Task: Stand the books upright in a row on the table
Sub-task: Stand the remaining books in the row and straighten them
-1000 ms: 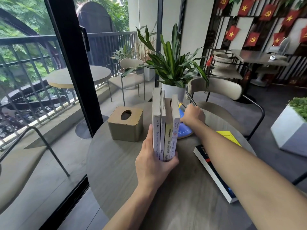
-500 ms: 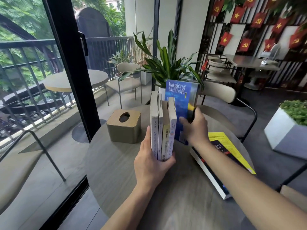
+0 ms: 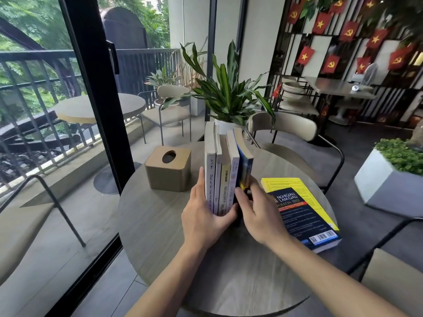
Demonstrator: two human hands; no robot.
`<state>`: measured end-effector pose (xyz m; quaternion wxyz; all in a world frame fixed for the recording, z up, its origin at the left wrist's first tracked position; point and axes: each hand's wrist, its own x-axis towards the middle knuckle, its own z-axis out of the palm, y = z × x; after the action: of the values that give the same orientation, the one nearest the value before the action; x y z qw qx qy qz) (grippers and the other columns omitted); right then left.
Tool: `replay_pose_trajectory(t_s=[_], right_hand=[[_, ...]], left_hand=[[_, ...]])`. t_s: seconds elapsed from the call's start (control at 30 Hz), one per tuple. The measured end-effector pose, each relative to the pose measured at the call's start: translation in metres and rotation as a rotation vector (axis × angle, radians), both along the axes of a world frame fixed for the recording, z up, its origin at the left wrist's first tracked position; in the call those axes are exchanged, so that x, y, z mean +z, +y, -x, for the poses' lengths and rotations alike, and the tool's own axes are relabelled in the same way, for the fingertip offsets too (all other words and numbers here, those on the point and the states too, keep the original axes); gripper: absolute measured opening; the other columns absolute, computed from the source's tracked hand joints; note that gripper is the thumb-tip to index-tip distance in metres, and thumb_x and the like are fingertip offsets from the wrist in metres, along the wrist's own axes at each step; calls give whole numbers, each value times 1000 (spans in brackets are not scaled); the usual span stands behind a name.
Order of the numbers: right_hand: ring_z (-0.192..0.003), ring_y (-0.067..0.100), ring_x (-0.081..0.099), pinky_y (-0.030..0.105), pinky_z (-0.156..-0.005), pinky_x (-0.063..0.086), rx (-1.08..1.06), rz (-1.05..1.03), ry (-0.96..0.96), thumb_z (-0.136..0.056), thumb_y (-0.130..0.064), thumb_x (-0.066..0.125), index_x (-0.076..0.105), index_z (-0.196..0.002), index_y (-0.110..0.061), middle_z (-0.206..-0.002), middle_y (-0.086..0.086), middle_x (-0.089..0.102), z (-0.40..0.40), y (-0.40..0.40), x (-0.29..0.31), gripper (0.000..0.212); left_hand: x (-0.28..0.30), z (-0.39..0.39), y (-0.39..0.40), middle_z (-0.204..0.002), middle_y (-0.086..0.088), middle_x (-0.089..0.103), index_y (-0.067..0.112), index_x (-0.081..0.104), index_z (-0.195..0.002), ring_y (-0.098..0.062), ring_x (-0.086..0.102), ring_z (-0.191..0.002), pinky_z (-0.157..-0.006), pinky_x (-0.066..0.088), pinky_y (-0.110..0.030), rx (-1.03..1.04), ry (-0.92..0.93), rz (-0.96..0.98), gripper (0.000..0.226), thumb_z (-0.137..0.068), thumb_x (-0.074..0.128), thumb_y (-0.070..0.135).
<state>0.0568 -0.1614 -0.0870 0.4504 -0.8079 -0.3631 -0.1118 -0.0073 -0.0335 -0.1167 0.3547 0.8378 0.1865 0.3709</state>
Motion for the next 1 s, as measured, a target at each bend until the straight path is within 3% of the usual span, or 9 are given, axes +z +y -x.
replay_pose_trajectory(t_s=[0.17, 0.27, 0.5, 0.57, 0.63, 0.73, 0.8, 0.9, 1.0], right_hand=[[-114, -3, 56, 23, -95, 49, 27, -36, 13, -97, -47, 43, 45, -142, -23, -129, -12, 61, 5, 4, 6, 51], [-120, 0, 54, 20, -97, 46, 9, -45, -36, -99, -44, 45, 43, -143, -23, -134, -10, 59, 9, 4, 4, 49], [-112, 9, 62, 29, -88, 53, 43, -24, -60, -99, -52, 33, 50, -136, -25, -125, -8, 65, 6, -6, 5, 49], [-111, 17, 62, 23, -89, 47, -63, -11, -94, -101, -44, 34, 57, -129, -21, -121, -2, 68, -1, -12, 7, 43], [-123, 25, 52, 31, -96, 42, -270, 180, -107, -100, -41, 41, 49, -138, -15, -132, 6, 61, -15, -20, 8, 48], [-135, 37, 31, 49, -102, 34, -527, 656, 117, -89, -62, 49, 25, -148, -14, -148, 16, 38, -38, -38, 11, 81], [-137, 38, 29, 53, -104, 31, -592, 776, 282, -76, -81, 47, 22, -147, -12, -149, 18, 36, -47, -53, 14, 102], [-130, 36, 44, 49, -99, 39, -633, 772, 382, -48, -98, 49, 39, -138, -10, -139, 16, 50, -60, -66, 18, 127], [-108, 29, 60, 38, -87, 49, -600, 722, 457, -23, -102, 52, 61, -117, -18, -118, 6, 66, -70, -69, 22, 126]], left_hand=[[0, 5, -4, -142, 10, 52, 26, 10, -158, -15, 64, -112, -85, 55, -39, -38, -16, 26, 128, -58, 72, 75], [0, 3, -4, -139, 9, 54, 24, 22, -155, -17, 65, -106, -78, 56, -33, -3, -5, 8, 121, -57, 71, 76], [-1, 1, -4, -129, 4, 63, 21, 27, -151, -21, 67, -99, -75, 53, -34, 48, 35, -10, 116, -56, 72, 71], [-3, 0, -3, -127, 1, 64, 17, 29, -150, -24, 67, -99, -77, 52, -33, 52, 63, -30, 116, -56, 79, 64], [-4, 1, -3, -127, 0, 64, 15, 29, -151, -24, 67, -100, -78, 52, -32, 56, 75, -48, 118, -57, 81, 64], [-2, 2, -3, -131, 3, 61, 18, 26, -153, -20, 65, -104, -82, 51, -30, 48, 62, -47, 119, -58, 78, 68], [-2, 2, -3, -130, 6, 61, 20, 25, -153, -18, 65, -104, -83, 52, -31, 42, 51, -30, 120, -57, 78, 69], [-2, 2, -2, -130, 8, 61, 22, 25, -153, -17, 66, -103, -82, 54, -33, 35, 39, -19, 120, -56, 79, 69], [-2, 2, -2, -130, 7, 61, 21, 24, -153, -17, 65, -103, -82, 54, -32, 30, 37, -27, 120, -58, 79, 69]])
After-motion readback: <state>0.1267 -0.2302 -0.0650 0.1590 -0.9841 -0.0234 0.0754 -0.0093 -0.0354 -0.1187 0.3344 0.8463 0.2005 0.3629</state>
